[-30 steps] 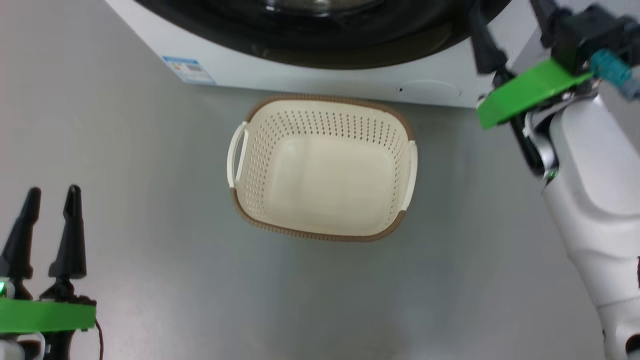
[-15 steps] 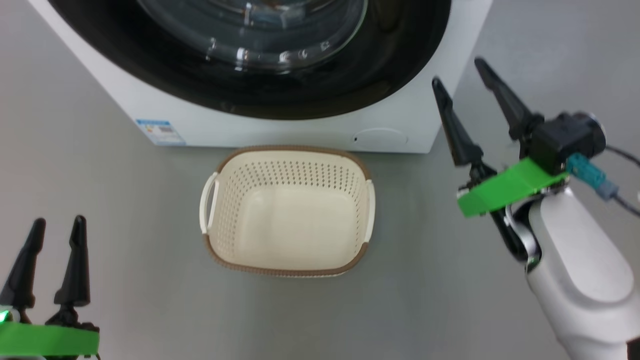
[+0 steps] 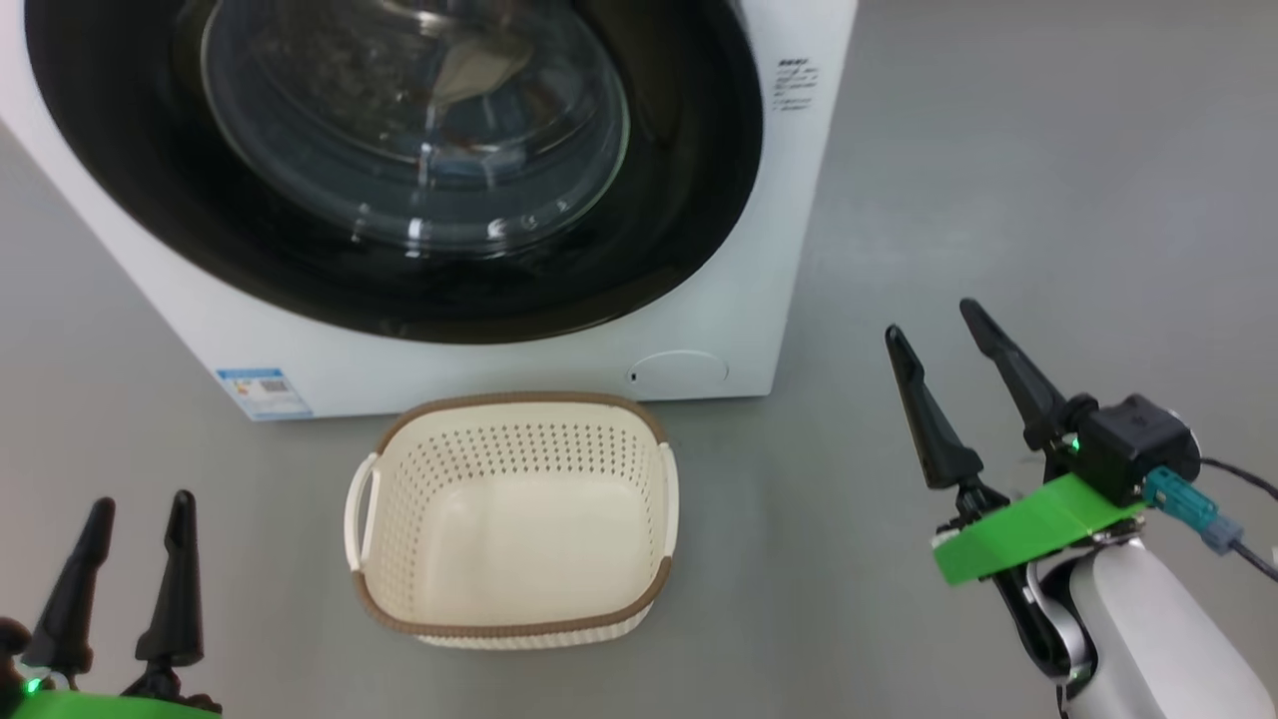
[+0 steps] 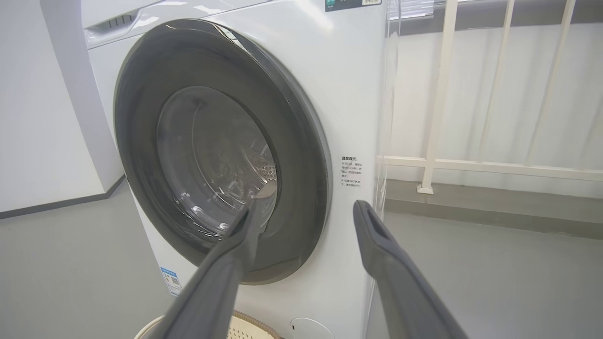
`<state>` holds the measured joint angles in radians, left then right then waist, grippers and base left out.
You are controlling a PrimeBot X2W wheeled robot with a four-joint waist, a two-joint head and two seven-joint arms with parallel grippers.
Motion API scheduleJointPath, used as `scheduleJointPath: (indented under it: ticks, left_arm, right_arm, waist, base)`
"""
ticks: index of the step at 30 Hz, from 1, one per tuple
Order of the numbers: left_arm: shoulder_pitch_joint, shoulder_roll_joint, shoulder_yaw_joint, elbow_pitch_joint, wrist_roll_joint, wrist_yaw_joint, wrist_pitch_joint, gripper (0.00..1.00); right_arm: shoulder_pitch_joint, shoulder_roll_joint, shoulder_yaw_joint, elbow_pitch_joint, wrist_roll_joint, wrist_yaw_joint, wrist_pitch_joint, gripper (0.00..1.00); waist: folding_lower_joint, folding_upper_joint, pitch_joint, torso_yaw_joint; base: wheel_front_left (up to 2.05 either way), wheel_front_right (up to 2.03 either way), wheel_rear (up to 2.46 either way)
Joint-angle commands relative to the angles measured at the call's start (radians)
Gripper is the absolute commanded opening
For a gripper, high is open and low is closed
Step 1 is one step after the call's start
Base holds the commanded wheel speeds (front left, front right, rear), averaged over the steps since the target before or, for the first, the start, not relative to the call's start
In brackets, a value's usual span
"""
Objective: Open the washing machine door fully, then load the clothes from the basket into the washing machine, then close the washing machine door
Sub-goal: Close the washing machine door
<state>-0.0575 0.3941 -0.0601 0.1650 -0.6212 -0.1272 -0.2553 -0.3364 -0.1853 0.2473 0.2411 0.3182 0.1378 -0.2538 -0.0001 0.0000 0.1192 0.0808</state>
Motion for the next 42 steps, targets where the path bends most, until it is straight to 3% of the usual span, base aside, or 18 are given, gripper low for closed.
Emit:
scheduleJointPath:
  ticks: [1, 16, 42]
  left_arm:
    - [-0.009, 0.023, 0.042, -0.018, 0.016, -0.003, -0.006, 1.0]
    - [0.033, -0.021, 0.063, -0.02, 0.005, -0.003, -0.006, 1.0]
    - [0.033, -0.03, 0.046, -0.014, 0.003, -0.003, -0.006, 1.0]
  right_arm:
    - [0.025, -0.003, 0.005, -0.034, 0.015, -0.007, -0.008, 1.0]
    - [0.182, 0.016, -0.092, -0.078, 0.037, -0.007, -0.008, 1.0]
    - [0.19, 0.023, -0.101, -0.041, 0.025, -0.007, -0.008, 1.0]
  waist:
    - [0.0002, 0.0, -0.054, -0.049]
    - [0.0002, 0.0, -0.111, -0.072]
    - [0.0002, 0.0, -0.118, -0.059]
  base:
    - [0.0, 0.0, 0.0]
    - [0.0, 0.0, 0.0]
    - [0.0, 0.0, 0.0]
